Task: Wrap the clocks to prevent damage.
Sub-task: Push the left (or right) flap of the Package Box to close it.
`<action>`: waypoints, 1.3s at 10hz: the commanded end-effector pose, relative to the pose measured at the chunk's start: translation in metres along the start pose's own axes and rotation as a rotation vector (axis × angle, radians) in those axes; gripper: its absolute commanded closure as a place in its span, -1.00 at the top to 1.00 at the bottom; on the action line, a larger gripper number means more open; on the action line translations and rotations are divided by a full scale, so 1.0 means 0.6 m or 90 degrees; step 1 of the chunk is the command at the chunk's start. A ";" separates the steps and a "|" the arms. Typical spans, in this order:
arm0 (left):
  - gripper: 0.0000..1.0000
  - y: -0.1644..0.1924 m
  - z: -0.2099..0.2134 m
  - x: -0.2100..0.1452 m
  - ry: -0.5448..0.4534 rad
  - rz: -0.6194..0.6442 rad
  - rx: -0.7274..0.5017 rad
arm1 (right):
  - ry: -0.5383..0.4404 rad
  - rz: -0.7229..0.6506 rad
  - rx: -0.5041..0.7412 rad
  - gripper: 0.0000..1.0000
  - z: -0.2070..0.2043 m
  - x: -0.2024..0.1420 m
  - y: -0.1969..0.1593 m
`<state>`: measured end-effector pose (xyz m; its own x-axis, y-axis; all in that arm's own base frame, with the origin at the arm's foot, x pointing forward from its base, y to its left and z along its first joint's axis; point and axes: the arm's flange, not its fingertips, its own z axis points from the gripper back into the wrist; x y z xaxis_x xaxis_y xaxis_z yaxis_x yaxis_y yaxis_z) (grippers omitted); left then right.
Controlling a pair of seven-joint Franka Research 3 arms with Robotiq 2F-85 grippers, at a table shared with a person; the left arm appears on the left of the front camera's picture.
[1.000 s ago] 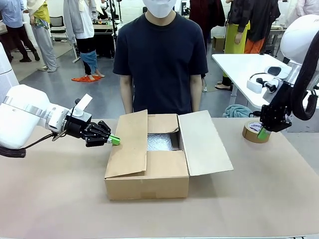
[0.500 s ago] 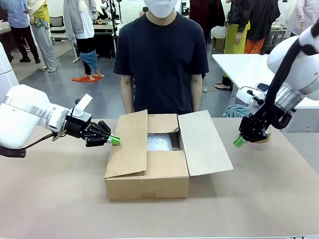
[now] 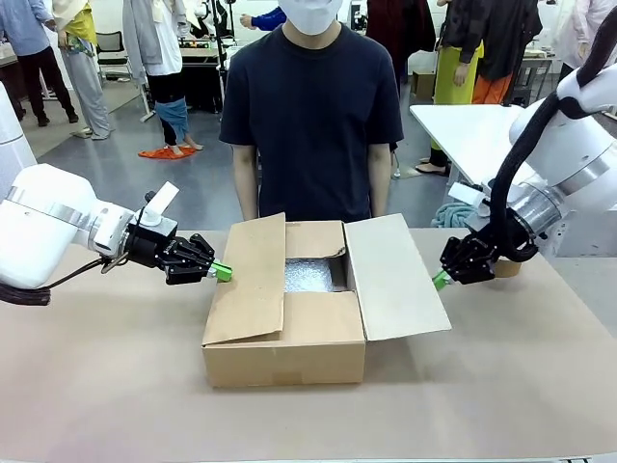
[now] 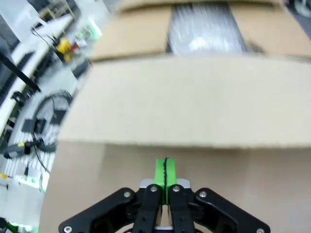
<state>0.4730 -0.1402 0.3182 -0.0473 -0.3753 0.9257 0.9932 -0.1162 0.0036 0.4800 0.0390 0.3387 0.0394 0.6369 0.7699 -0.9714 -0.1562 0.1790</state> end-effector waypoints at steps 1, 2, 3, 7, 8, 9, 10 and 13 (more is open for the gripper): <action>-0.99 0.000 -0.006 -0.002 0.000 0.001 -0.003 | -0.127 0.025 0.024 -0.98 0.005 -0.009 -0.007; -0.99 0.000 -0.006 -0.002 0.000 0.001 -0.003 | -0.145 0.029 0.015 -0.98 0.002 -0.004 -0.006; -0.99 0.000 -0.006 -0.002 0.000 0.001 -0.003 | -0.167 0.032 0.026 -0.98 -0.005 0.001 0.001; -0.99 0.000 -0.006 -0.002 0.000 0.001 -0.003 | -0.205 0.030 -0.008 -0.98 -0.034 0.038 0.006; -0.99 0.000 -0.006 -0.002 0.000 0.001 -0.003 | -0.215 0.029 -0.021 -0.98 -0.048 0.054 -0.005; -0.99 0.000 -0.006 -0.002 0.000 0.001 -0.003 | -0.211 0.032 -0.022 -0.98 -0.069 0.070 -0.012; -0.99 0.000 -0.006 -0.002 0.000 0.001 -0.003 | -0.206 0.033 -0.025 -0.98 -0.087 0.083 -0.020; -0.99 0.000 -0.006 -0.002 0.000 0.001 -0.003 | -0.192 0.020 -0.009 -0.98 -0.155 0.096 -0.043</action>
<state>0.4730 -0.1404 0.3182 -0.0475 -0.3752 0.9257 0.9932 -0.1167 0.0036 0.4831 0.1395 0.3350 0.0402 0.3767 0.9255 -0.9764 -0.1819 0.1164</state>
